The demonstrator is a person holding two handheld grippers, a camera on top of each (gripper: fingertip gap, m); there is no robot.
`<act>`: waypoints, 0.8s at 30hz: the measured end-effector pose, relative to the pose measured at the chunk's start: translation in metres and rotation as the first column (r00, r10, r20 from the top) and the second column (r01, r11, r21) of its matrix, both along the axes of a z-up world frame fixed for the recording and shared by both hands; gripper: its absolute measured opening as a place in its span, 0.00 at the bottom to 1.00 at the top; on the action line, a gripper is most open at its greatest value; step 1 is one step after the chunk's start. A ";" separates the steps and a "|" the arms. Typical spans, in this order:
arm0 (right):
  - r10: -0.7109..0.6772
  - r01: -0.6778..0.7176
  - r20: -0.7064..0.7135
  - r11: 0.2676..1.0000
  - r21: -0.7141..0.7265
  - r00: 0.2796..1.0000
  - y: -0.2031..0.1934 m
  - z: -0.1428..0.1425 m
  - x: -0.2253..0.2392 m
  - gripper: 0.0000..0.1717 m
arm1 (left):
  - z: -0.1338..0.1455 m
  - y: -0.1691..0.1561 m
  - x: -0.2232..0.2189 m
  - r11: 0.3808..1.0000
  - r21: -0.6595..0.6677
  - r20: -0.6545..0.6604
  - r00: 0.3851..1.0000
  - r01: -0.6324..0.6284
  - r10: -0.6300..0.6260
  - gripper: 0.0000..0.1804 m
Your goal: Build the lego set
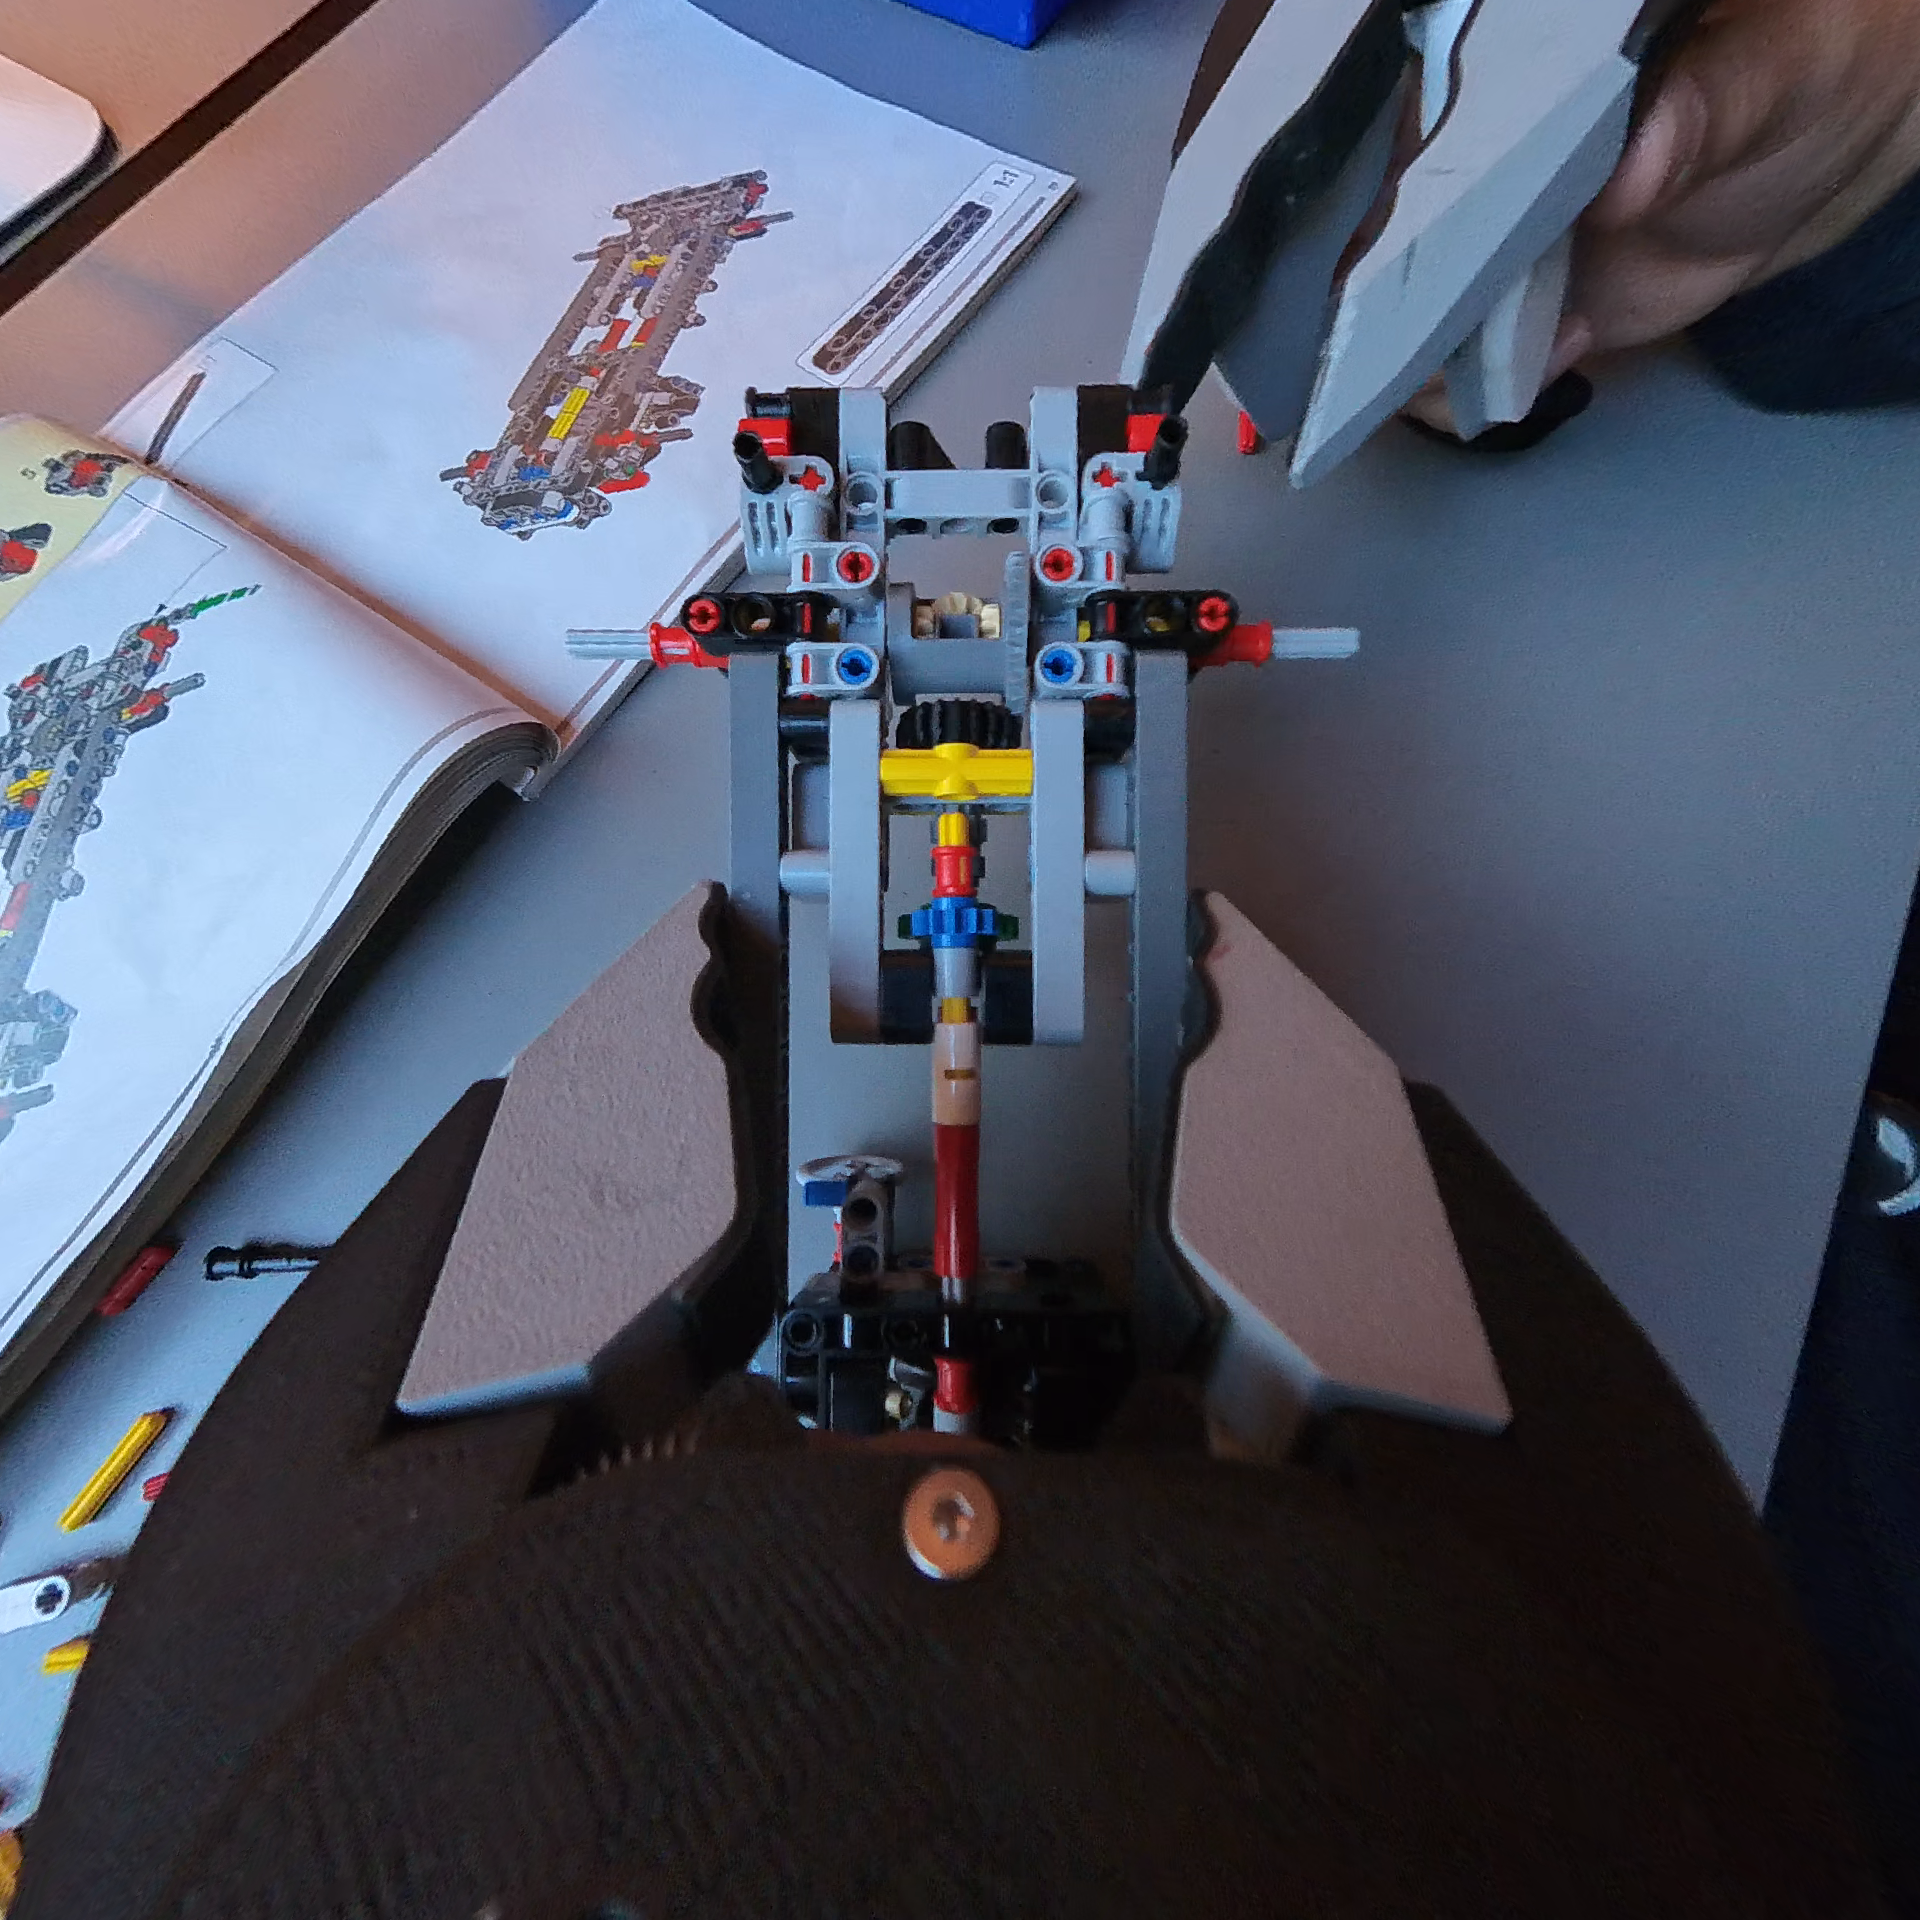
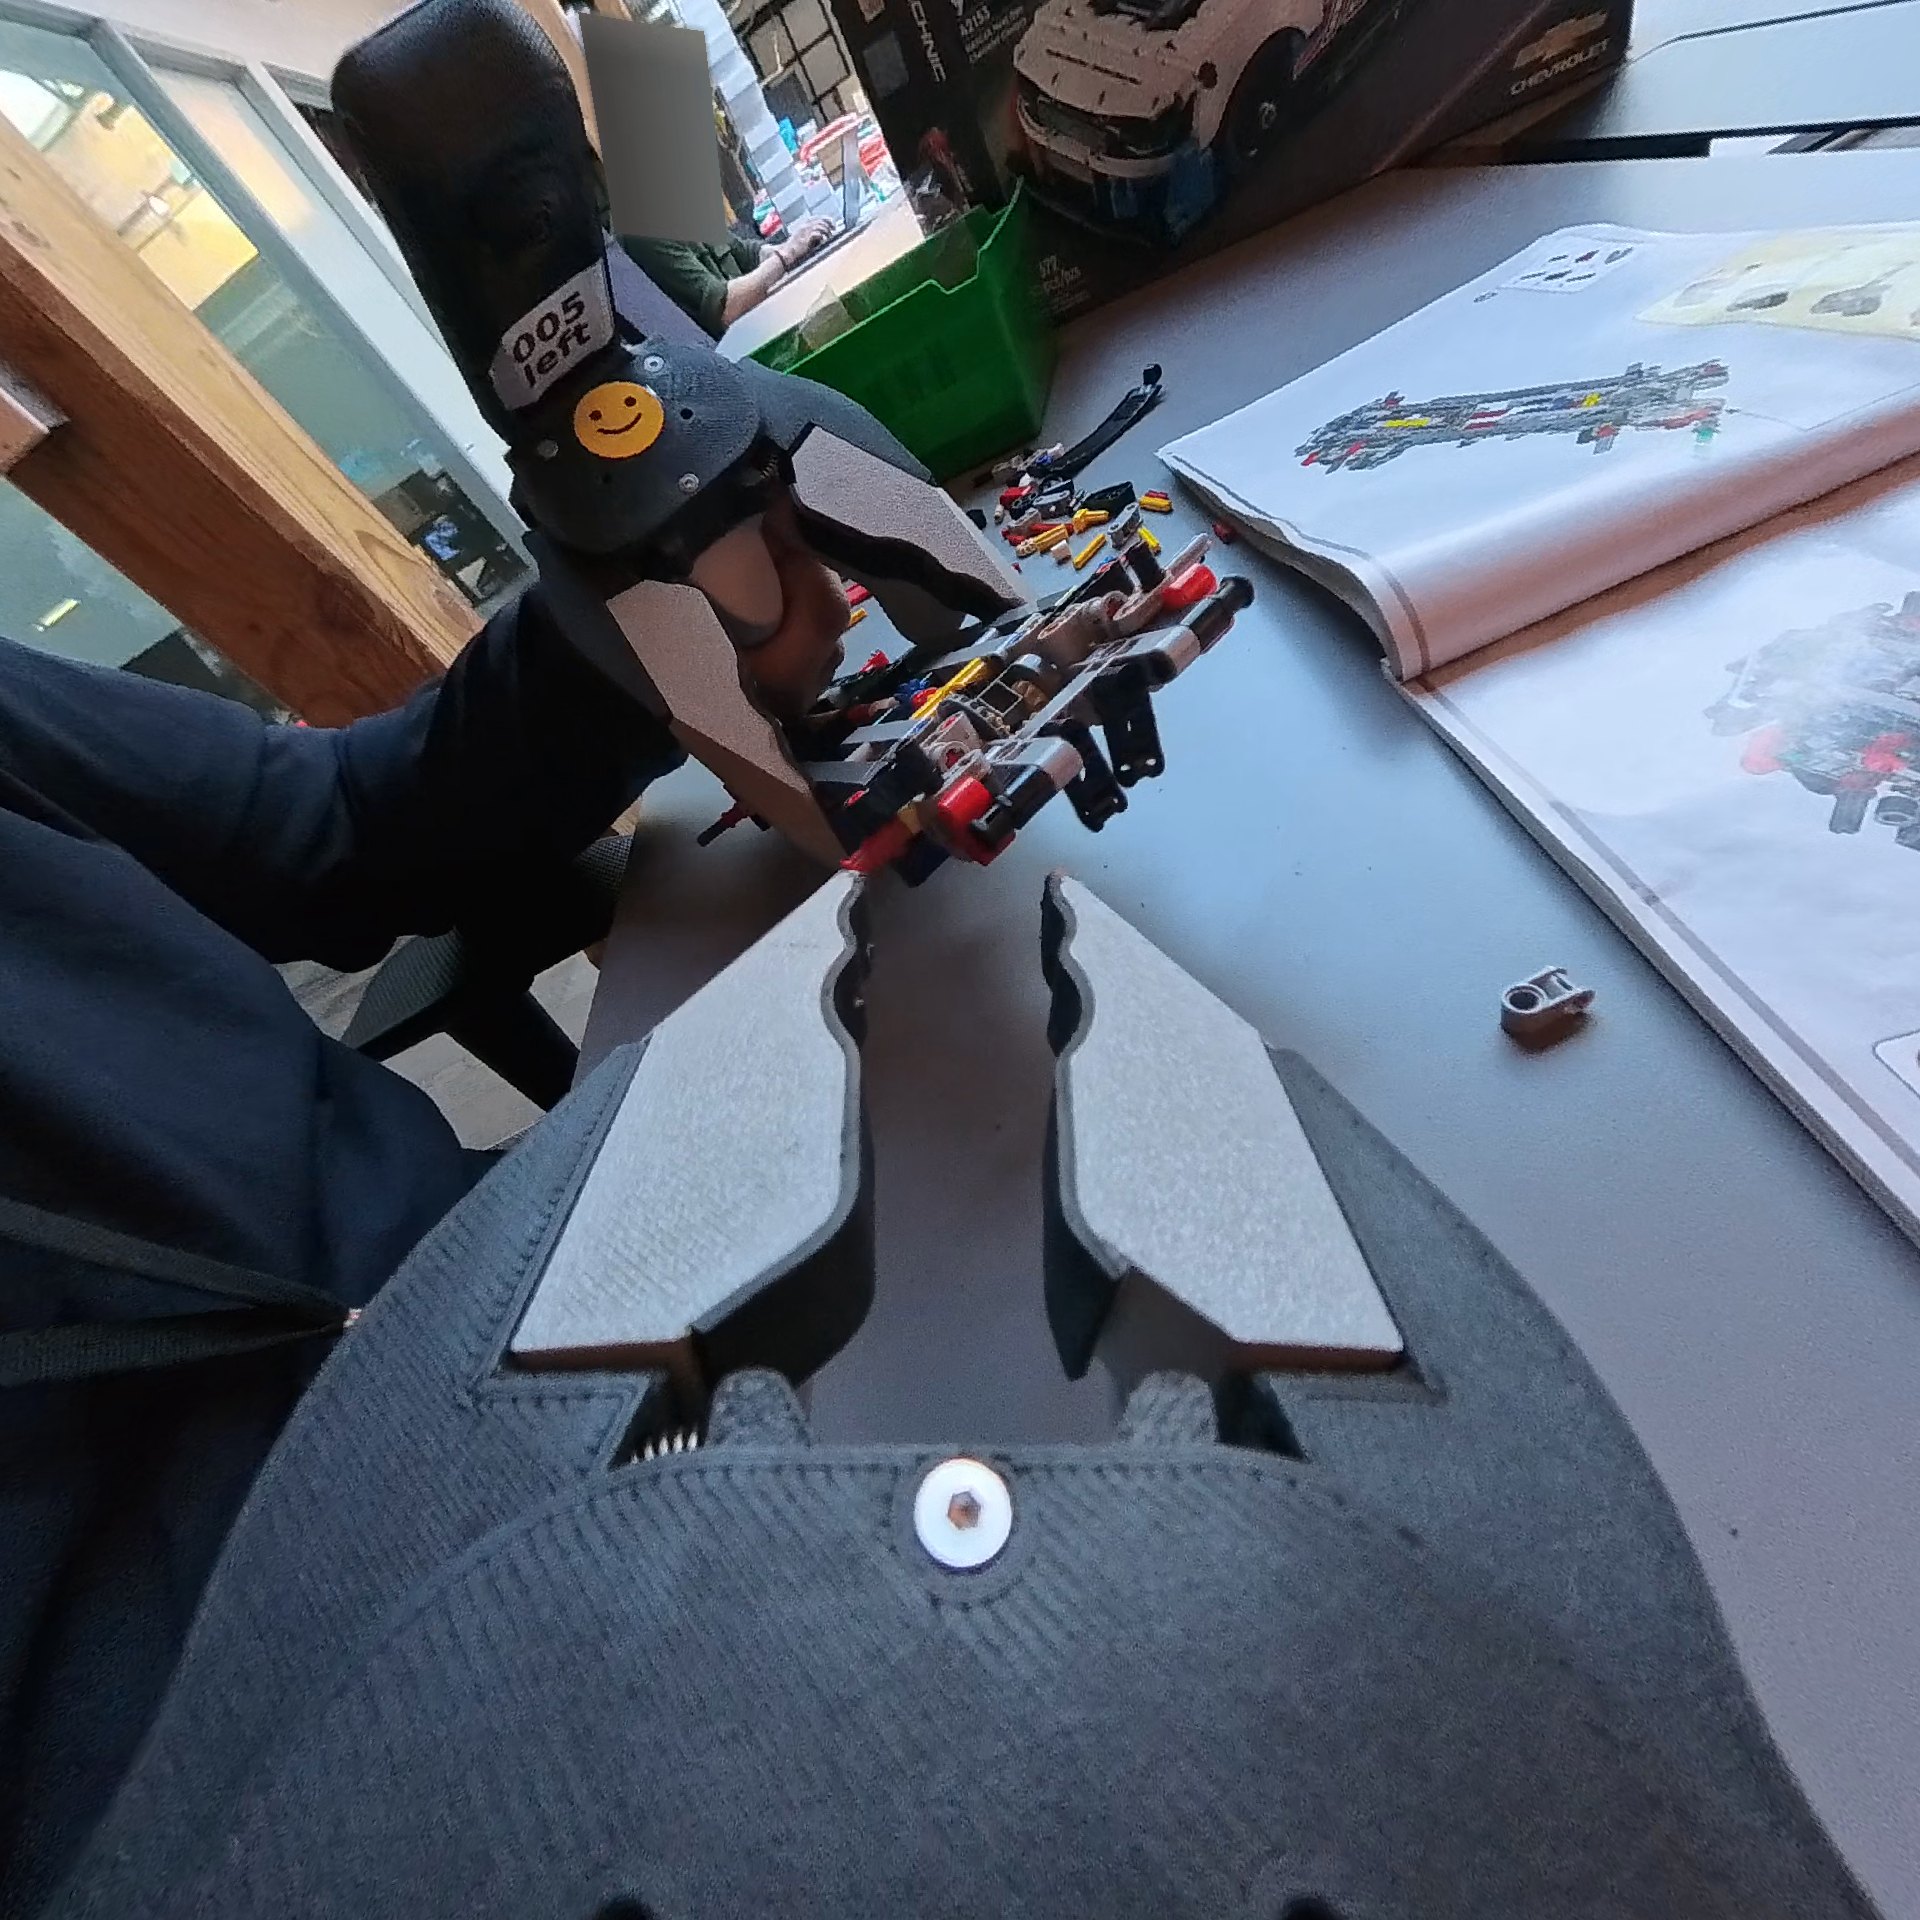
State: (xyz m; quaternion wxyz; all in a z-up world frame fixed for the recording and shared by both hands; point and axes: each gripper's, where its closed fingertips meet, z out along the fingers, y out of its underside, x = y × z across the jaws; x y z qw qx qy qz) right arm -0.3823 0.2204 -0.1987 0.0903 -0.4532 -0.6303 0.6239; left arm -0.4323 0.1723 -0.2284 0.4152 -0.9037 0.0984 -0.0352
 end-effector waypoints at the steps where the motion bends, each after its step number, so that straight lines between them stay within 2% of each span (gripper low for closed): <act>1: -0.002 0.002 0.000 1.000 -0.005 1.000 0.001 0.001 0.000 0.17 | 0.000 0.000 0.000 1.000 0.000 -0.002 1.000 0.000 0.000 0.46; 6: -0.020 0.020 0.012 0.999 -0.039 1.000 0.006 0.003 -0.001 0.17 | -0.001 -0.001 0.002 1.000 -0.006 -0.003 1.000 0.008 -0.008 0.46; 12: 0.017 -0.012 0.042 0.993 -0.117 0.999 0.004 0.006 0.001 0.19 | 0.002 -0.004 0.004 1.000 -0.007 0.080 0.997 0.022 -0.022 0.46; 24: 0.055 -0.041 0.069 0.981 -0.190 0.996 0.000 0.009 0.003 0.20 | 0.001 -0.005 0.006 1.000 -0.012 0.054 0.998 0.028 -0.027 0.46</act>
